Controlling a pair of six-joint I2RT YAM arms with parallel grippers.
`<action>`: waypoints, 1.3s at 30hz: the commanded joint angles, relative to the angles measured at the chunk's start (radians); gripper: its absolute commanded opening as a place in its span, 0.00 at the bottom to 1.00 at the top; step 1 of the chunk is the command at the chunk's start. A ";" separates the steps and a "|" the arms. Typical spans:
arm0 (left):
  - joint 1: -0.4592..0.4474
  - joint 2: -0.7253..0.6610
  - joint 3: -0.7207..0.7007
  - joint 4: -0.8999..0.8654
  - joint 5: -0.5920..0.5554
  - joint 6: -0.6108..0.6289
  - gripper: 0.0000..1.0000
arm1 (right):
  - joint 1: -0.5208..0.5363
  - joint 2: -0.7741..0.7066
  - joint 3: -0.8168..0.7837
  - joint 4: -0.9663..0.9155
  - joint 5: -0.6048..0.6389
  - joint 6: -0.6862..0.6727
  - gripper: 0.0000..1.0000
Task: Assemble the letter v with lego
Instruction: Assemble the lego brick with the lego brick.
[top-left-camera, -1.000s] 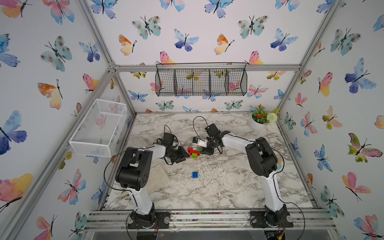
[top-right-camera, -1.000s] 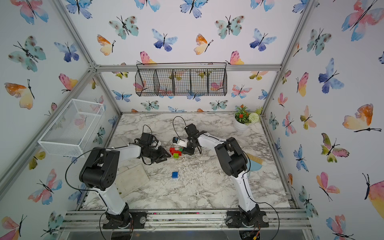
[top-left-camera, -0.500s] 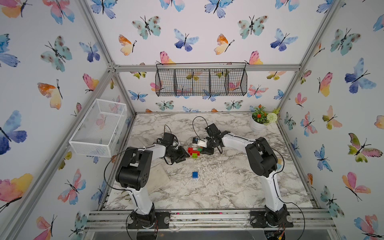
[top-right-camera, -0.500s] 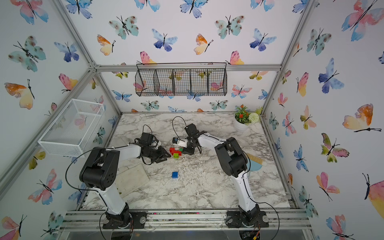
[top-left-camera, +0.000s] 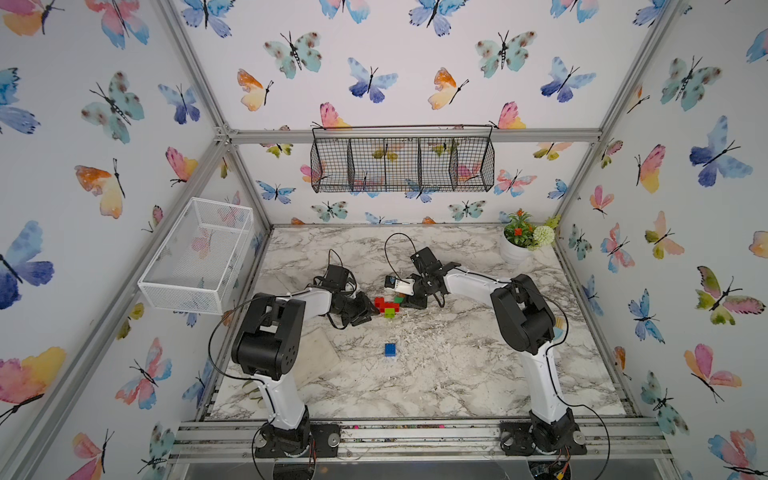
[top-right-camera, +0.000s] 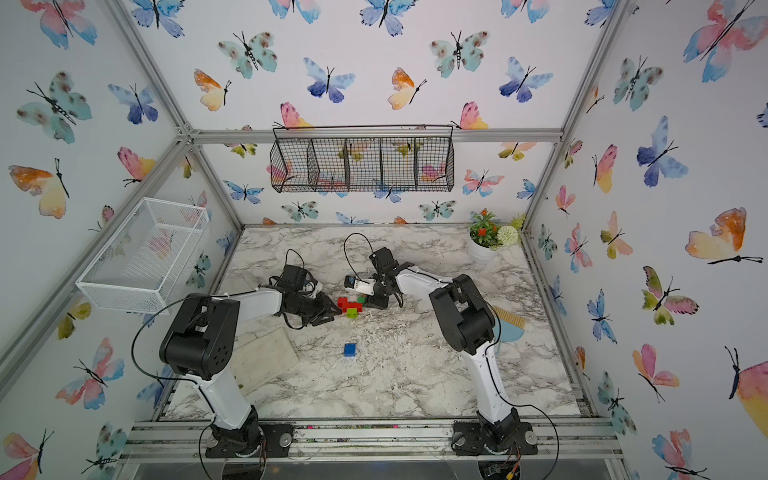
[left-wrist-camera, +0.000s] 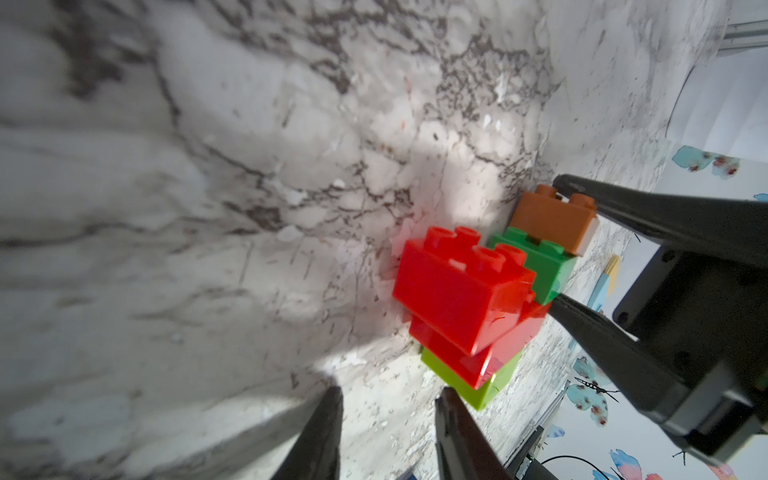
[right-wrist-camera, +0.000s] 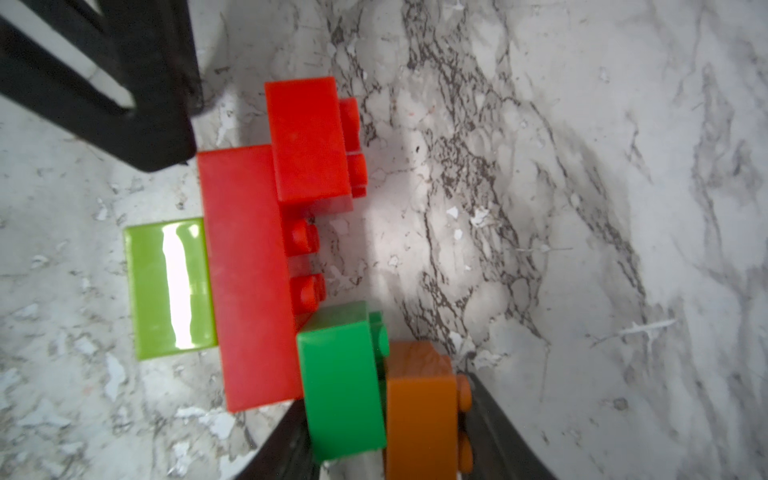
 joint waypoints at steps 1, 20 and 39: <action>0.005 0.040 -0.006 -0.059 -0.042 0.015 0.41 | 0.004 0.027 -0.017 -0.041 -0.015 -0.012 0.51; 0.005 0.068 0.007 -0.059 -0.035 0.025 0.41 | 0.019 0.016 -0.005 -0.057 -0.018 -0.136 0.61; 0.005 0.075 0.011 -0.059 -0.032 0.028 0.41 | 0.026 0.025 -0.004 -0.067 0.020 -0.124 0.51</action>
